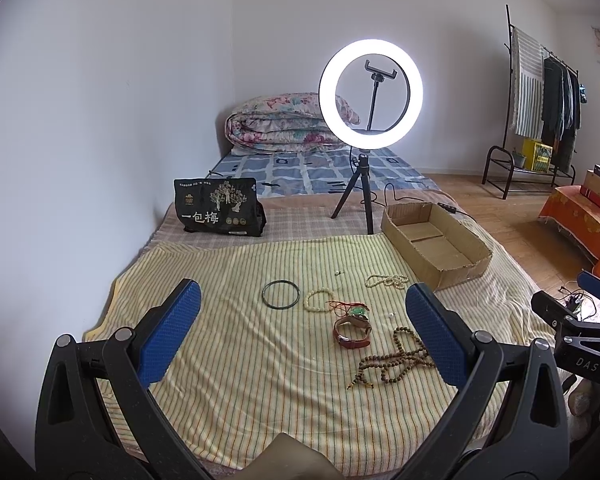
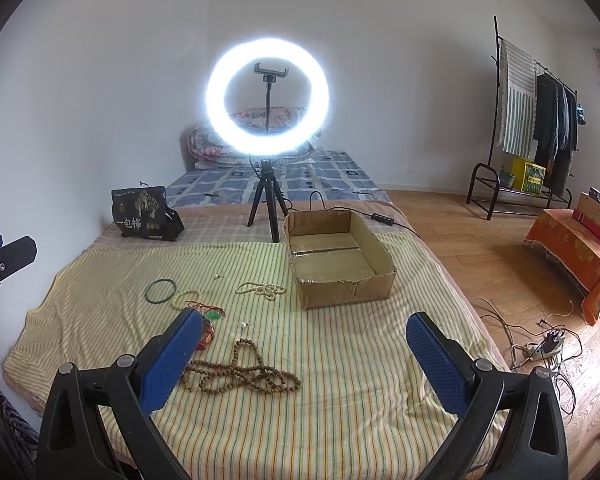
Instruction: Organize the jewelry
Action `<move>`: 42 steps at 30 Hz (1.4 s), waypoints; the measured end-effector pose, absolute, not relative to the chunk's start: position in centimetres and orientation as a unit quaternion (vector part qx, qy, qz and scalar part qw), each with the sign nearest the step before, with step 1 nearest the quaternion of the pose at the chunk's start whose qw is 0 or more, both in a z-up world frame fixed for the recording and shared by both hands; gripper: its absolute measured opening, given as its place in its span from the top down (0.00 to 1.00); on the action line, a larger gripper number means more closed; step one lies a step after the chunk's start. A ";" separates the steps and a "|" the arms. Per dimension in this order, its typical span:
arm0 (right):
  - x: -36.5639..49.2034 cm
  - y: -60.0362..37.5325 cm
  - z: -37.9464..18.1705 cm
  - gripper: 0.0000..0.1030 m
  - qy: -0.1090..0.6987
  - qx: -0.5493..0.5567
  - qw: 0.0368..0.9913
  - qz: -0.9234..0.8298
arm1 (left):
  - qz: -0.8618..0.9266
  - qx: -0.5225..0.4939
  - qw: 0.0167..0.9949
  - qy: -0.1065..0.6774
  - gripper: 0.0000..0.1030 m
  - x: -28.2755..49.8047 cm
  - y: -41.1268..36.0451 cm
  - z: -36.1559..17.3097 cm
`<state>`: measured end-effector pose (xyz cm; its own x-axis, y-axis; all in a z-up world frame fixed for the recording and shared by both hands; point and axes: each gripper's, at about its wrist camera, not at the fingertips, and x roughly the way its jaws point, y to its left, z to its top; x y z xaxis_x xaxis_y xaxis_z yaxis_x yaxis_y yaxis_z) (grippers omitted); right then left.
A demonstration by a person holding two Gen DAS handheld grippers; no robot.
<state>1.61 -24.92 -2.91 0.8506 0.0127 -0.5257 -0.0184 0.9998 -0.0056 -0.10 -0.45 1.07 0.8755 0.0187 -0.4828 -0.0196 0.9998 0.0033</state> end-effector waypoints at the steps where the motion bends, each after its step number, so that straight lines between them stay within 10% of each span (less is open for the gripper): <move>1: 1.6 -24.9 -2.9 0.00 0.274 -0.005 0.962 0.008 | 0.010 -0.001 0.968 0.251 0.00 -0.1 -0.4 0.8; 42: 10.2 -23.1 -12.4 0.00 0.377 -0.144 0.878 0.258 | -0.050 0.037 0.909 0.411 0.00 11.1 1.2 -8.0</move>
<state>10.20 -23.10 -12.44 0.5827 0.3441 -0.7362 -0.5608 0.8259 -0.0579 11.08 1.21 -7.97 0.6569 -0.0597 -0.7516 0.1213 0.9922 0.0272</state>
